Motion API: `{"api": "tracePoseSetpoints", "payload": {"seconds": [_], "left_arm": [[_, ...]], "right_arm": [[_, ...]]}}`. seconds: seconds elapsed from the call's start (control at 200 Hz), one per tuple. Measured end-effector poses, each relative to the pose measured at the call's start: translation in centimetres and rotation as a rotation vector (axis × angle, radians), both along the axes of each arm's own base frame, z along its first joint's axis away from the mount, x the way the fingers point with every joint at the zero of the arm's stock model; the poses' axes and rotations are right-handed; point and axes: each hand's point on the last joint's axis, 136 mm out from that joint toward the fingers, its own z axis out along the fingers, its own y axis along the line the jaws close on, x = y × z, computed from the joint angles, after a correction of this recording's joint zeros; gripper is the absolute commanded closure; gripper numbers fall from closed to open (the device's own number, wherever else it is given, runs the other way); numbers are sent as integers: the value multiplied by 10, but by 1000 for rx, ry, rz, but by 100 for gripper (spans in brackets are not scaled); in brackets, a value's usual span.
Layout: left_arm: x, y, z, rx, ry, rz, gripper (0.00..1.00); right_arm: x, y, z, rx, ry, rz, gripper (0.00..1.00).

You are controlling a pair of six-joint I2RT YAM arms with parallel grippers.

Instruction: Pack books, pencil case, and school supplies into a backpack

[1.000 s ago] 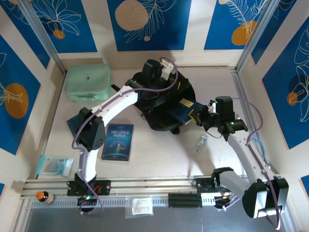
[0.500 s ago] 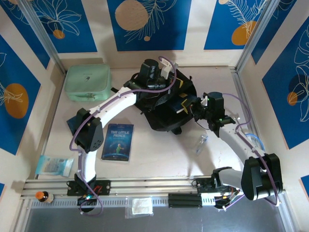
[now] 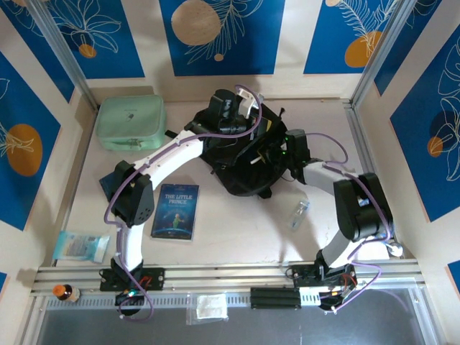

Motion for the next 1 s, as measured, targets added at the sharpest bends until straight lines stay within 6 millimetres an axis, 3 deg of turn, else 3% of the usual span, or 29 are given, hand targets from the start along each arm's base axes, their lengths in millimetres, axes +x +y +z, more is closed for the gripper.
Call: {"api": "tracePoseSetpoints", "payload": {"seconds": [0.205, 0.325, 0.45, 0.645, 1.0], "left_arm": [[5, 4, -5, 17, 10, 29, 100], [10, 8, -12, 31, 22, 49, 100], [14, 11, -13, 33, 28, 59, 100], [16, 11, -18, 33, 35, 59, 100], [20, 5, -40, 48, 74, 44, 100]], "right_arm": [[36, 21, -12, 0, -5, -4, 86], [52, 29, -18, 5, 7, 3, 64], [46, 26, -28, 3, 71, -3, 47], [26, 11, -28, -29, 174, -17, 55], [3, 1, -32, -97, 314, -23, 55]]}}
